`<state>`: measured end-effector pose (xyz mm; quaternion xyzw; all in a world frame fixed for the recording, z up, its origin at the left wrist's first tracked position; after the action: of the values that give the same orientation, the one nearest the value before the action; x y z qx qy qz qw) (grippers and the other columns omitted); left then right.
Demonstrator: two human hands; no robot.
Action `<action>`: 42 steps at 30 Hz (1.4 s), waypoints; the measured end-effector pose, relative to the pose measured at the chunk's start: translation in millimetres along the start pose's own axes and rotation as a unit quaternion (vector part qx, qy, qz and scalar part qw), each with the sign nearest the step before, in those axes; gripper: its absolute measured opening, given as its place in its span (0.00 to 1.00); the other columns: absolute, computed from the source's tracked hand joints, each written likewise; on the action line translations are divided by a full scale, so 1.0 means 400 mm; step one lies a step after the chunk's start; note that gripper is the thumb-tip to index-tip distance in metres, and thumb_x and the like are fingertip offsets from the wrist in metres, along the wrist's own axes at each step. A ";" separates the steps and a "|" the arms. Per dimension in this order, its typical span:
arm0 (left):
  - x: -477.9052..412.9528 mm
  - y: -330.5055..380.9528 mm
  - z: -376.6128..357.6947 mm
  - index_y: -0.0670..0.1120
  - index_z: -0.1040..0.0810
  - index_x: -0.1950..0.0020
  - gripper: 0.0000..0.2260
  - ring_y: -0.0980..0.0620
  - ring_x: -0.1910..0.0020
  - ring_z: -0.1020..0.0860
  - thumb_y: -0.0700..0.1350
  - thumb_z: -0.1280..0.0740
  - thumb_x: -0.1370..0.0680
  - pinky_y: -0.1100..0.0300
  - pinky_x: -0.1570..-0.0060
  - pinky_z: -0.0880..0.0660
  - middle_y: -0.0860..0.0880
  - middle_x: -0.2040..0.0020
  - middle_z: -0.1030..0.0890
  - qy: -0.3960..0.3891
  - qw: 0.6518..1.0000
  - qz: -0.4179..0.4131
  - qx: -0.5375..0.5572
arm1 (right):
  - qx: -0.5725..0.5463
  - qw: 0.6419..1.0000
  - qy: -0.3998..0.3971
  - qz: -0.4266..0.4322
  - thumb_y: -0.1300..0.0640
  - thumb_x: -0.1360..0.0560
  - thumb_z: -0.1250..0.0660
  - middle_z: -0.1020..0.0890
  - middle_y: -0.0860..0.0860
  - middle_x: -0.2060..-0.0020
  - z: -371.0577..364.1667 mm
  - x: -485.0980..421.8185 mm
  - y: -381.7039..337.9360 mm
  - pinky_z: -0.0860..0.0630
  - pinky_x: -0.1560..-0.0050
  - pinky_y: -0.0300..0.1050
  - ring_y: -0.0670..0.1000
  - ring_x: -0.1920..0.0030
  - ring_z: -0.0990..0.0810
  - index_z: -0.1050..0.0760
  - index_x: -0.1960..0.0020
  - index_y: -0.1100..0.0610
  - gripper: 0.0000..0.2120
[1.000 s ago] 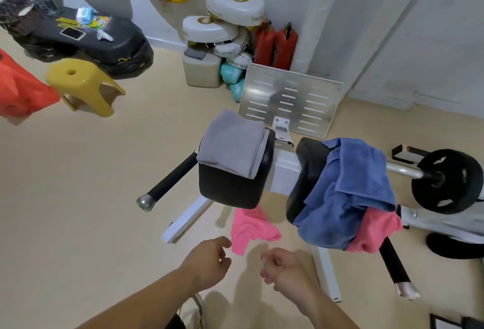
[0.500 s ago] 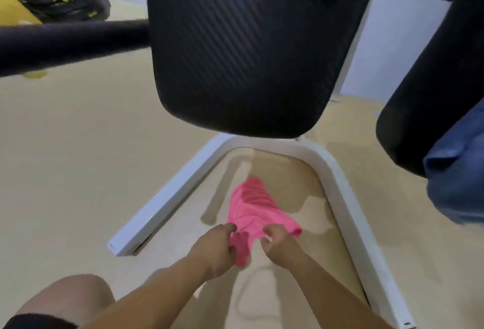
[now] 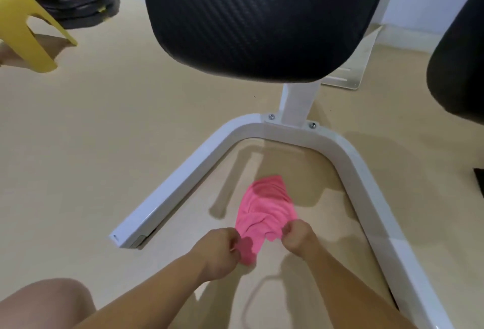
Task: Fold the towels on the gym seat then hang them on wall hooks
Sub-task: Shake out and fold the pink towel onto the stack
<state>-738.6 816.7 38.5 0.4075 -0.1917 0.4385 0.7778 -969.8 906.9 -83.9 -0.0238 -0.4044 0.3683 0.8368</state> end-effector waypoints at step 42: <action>1.102 1.263 1.278 0.49 0.19 0.54 0.09 0.47 0.64 0.20 0.36 0.34 0.21 0.62 0.64 0.24 0.47 0.62 0.17 0.113 0.925 -0.269 0.244 | -0.486 0.766 0.400 0.131 0.56 0.18 0.34 0.20 0.45 0.65 1.890 1.509 -0.704 0.27 0.59 0.42 0.42 0.64 0.23 0.20 0.55 0.51 0.07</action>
<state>-893.2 781.8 866.5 0.5684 0.1276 0.2893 0.7596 -1084.5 890.5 916.9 -0.6250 -0.1507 0.1859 0.7430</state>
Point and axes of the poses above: each hand's wrist, its own x-axis away from the middle knuckle, its own z-axis out of the back of the hand, y = z × x, the point moved 1 cm from there along -x, towards the middle knuckle
